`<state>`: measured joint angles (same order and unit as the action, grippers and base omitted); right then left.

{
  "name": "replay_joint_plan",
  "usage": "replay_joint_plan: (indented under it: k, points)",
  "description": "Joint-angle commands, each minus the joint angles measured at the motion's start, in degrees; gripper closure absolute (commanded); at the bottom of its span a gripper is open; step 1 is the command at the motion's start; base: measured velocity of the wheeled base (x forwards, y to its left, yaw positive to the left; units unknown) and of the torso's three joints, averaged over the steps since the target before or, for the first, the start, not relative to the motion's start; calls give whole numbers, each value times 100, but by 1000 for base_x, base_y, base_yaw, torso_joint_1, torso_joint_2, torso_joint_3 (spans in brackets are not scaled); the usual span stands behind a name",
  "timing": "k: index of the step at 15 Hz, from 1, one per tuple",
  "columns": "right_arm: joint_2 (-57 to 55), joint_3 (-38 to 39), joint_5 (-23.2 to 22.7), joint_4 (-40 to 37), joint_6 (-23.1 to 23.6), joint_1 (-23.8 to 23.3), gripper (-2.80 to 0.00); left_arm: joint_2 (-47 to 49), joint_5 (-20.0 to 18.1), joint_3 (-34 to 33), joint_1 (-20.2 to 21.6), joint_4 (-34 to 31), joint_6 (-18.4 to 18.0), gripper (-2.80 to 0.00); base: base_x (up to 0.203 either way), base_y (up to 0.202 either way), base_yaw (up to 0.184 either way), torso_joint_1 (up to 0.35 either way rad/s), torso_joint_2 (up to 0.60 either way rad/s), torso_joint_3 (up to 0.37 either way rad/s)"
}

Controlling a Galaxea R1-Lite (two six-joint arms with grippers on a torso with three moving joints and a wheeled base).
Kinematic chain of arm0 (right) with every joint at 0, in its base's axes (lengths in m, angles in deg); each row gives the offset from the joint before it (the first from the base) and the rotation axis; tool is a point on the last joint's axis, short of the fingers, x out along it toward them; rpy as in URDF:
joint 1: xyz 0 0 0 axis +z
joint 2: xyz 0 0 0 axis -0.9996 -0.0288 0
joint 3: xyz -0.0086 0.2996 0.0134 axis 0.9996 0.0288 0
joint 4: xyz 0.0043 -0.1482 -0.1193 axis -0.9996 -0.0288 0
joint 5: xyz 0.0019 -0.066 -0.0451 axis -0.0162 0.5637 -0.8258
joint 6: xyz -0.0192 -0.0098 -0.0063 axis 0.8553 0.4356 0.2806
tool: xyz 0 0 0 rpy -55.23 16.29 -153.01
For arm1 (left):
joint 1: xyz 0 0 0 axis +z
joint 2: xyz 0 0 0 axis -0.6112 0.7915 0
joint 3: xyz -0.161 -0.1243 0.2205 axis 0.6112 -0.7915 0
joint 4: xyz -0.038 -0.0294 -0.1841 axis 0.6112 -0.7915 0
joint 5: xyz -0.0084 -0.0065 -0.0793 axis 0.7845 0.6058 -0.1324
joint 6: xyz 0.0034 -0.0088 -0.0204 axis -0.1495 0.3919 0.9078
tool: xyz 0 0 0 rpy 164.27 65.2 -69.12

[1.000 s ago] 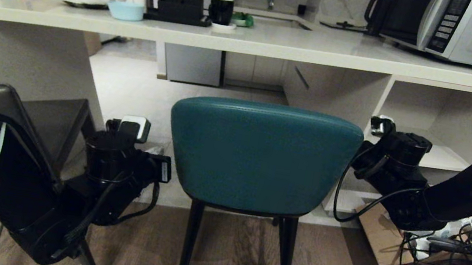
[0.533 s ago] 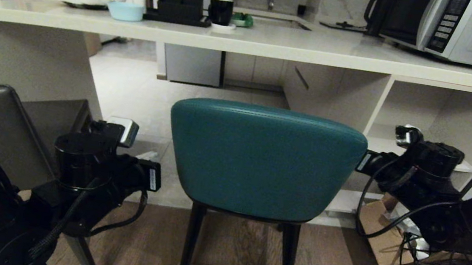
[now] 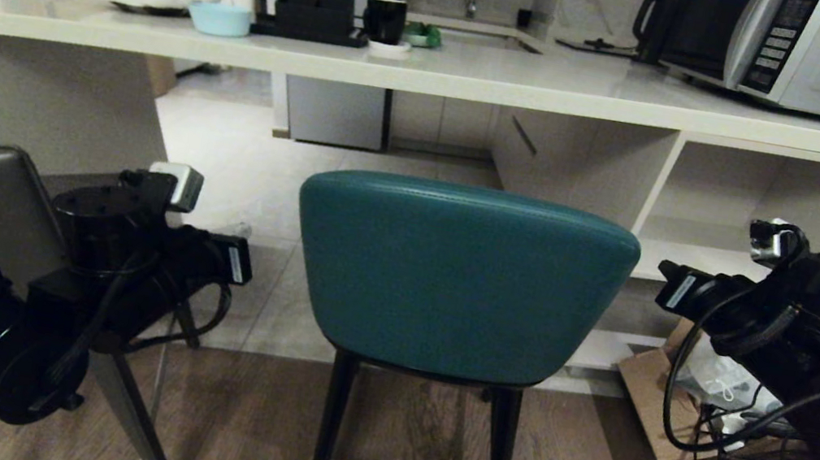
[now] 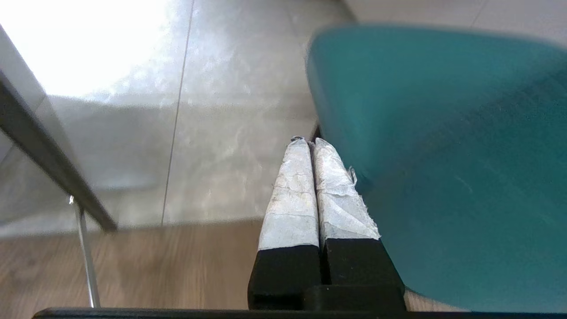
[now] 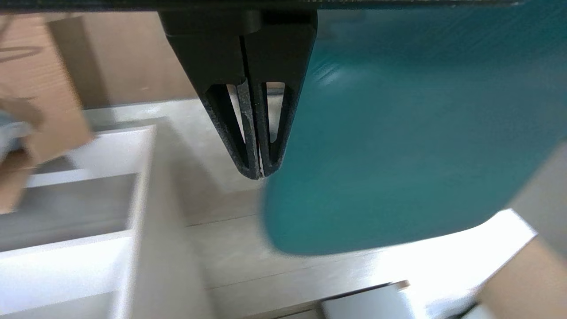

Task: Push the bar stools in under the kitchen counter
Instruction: Push the blue chair back under the dining table

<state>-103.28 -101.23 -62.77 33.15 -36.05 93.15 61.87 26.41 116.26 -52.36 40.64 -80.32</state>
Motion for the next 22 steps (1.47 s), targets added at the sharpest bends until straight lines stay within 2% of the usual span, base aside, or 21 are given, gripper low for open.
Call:
replay_joint_plan:
  k: [1, 4, 6, 9, 12, 13, 16, 22]
  points:
    - [673, 443, -21, 12, -13, 537, 0, 104, -369, 239, 146, 43, -15, 0, 0, 0, 0, 0, 0, 0]
    - [757, 581, -47, 6, -7, 1113, 0, 158, -360, 309, -22, 43, -25, 0, 0, 0, 0, 0, 0, 0]
    - [748, 582, 6, 15, -14, 1155, 0, 52, -311, 186, -100, 43, -17, 0, 0, 0, 0, 0, 0, 0]
    - [832, 701, 44, 56, -8, 1106, 0, -179, -309, -208, -105, 48, -137, 0, 0, 0, 0, 0, 0, 0]
    - [1480, 1051, 460, 98, -24, 1051, 0, -897, -312, -925, -100, 138, -209, 0, 0, 0, 0, 0, 0, 0]
    - [1670, 1162, 525, 101, -28, 894, 0, -1032, -316, -1149, -87, 186, -220, 0, 0, 0, 0, 0, 0, 0]
    - [1829, 1217, 531, 98, -18, 435, 0, -1136, -309, -1229, -61, 210, -236, 0, 42, 0, 0, -1, -1, 4]
    - [1959, 1375, 418, 103, -41, 408, 0, -1136, -300, -1269, -87, 282, -228, 0, 195, 0, 1, 5, 2, 3]
